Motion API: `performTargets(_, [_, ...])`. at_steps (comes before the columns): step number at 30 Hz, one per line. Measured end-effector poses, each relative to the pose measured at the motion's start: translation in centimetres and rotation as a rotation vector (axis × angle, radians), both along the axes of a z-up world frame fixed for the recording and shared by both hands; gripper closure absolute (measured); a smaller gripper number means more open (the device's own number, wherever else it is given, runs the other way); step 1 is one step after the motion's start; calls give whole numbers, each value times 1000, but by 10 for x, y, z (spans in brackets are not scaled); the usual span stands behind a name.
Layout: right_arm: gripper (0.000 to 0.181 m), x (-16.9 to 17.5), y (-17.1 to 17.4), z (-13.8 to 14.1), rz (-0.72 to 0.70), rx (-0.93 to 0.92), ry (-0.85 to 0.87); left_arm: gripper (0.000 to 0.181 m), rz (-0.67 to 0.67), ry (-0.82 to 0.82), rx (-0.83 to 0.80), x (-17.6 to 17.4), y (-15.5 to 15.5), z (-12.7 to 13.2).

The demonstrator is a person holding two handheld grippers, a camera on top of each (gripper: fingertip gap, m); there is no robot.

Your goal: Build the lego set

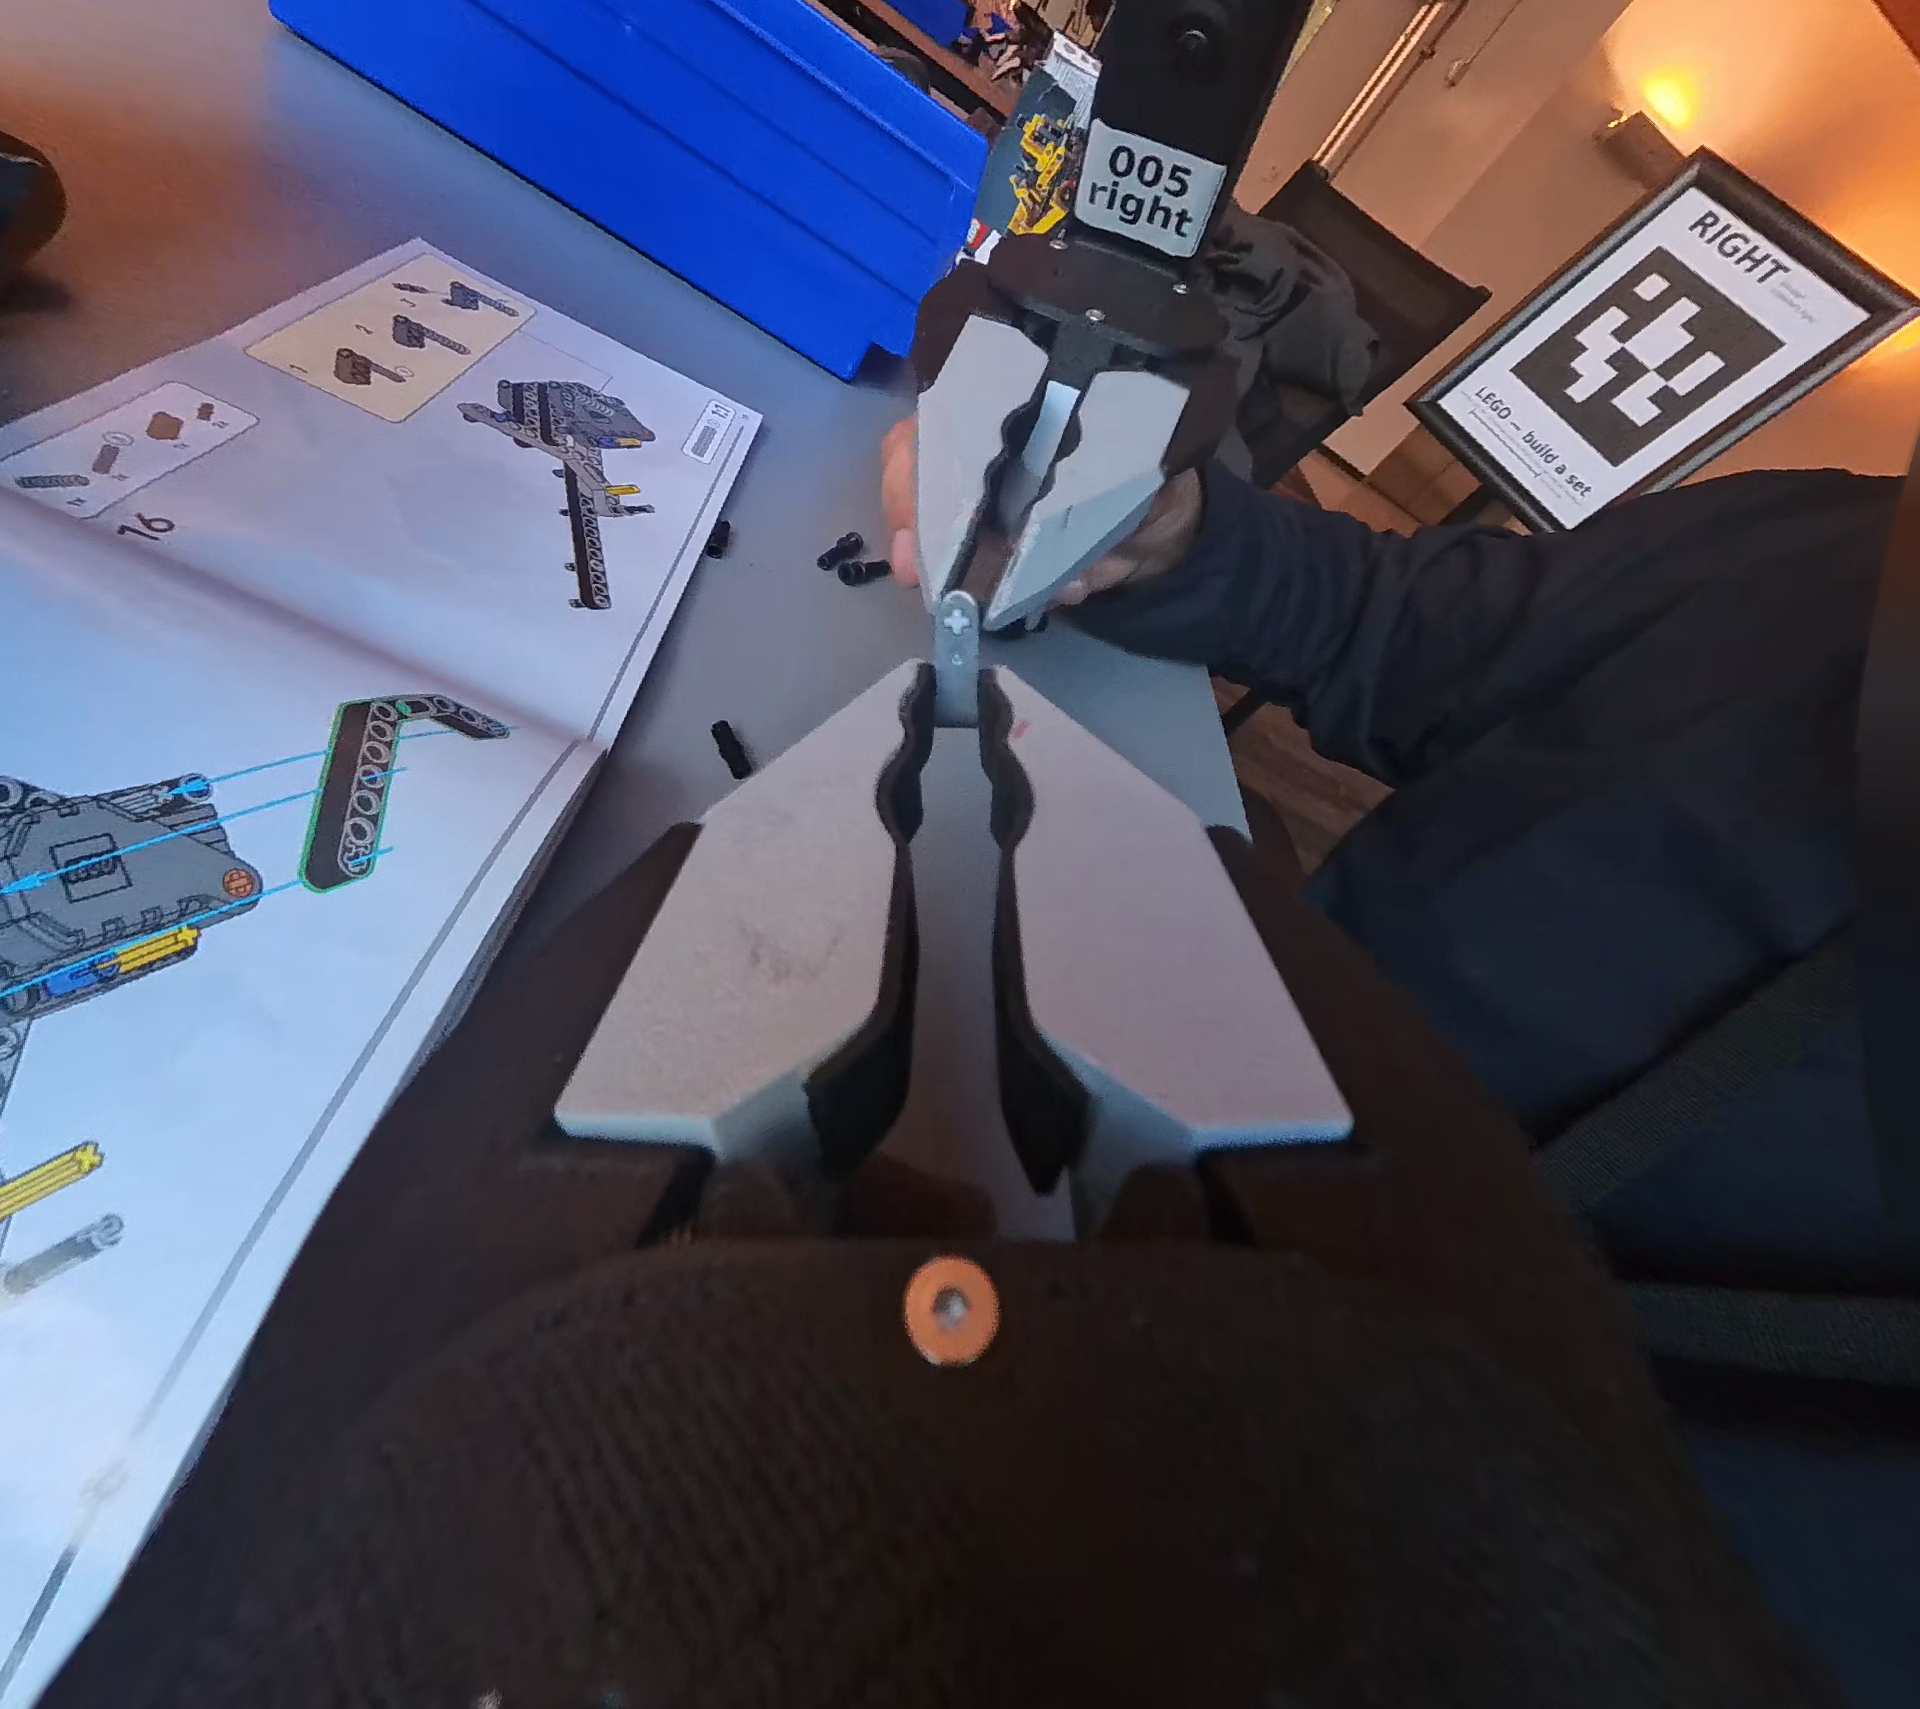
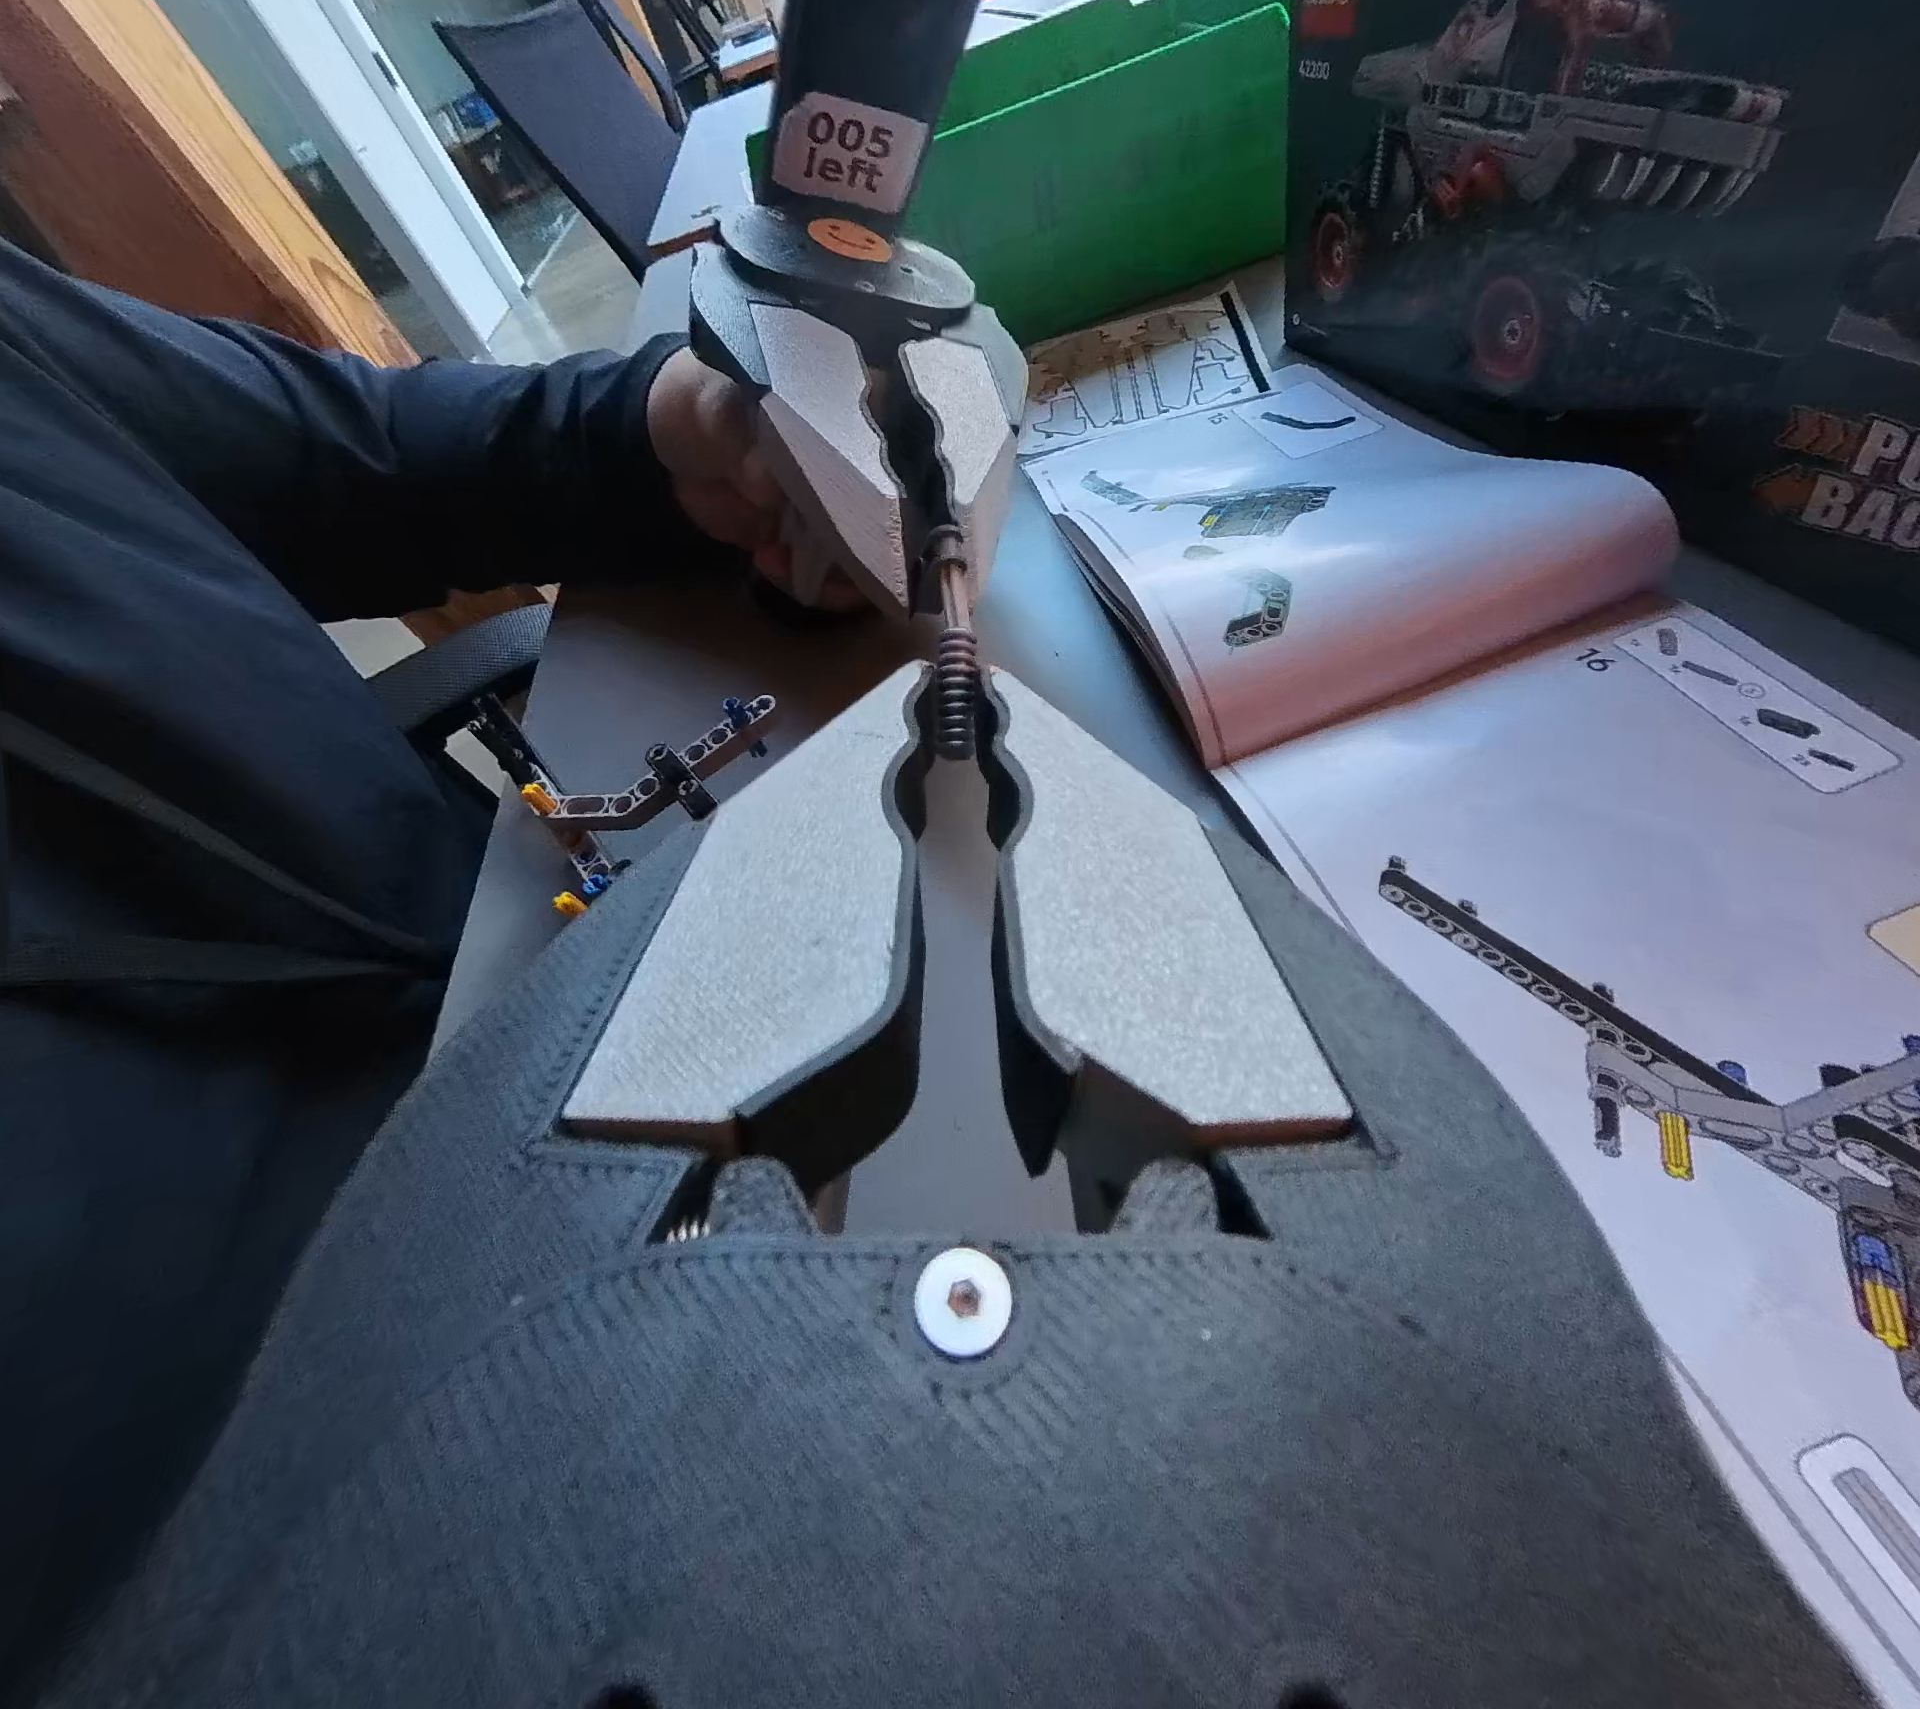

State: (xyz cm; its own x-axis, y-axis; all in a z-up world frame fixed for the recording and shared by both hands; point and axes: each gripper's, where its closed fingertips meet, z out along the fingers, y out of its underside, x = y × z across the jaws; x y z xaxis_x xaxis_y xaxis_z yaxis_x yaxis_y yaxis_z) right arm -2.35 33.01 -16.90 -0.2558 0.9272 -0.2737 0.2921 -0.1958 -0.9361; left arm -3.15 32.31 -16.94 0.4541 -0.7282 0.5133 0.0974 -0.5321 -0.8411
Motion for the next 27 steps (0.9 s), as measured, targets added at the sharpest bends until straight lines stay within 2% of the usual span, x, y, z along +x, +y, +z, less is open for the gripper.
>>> performTargets(4, [178,1,-4,5,17,22,34,174,-37,-39,-27,3,-4,2])
performTargets(7, [178,1,-5,-2,18,101,3,174,-48,2,-37,3,-6,-4])
performTargets(12, [177,-1,-12,-21,27,276,-79,175,-78,127,-77,2,-11,-21])
performTargets(16, [178,0,-13,-43,37,426,-192,175,-137,212,-185,0,-20,-42])
performTargets(19, [177,3,-6,-63,22,551,-304,174,-82,305,-180,-7,-13,-52])
performTargets(22, [177,5,-7,-74,39,585,-367,174,-51,481,-184,-17,-11,-72])
performTargets(27, [177,4,-5,-75,26,591,-376,174,-97,401,-263,-12,-15,-71])
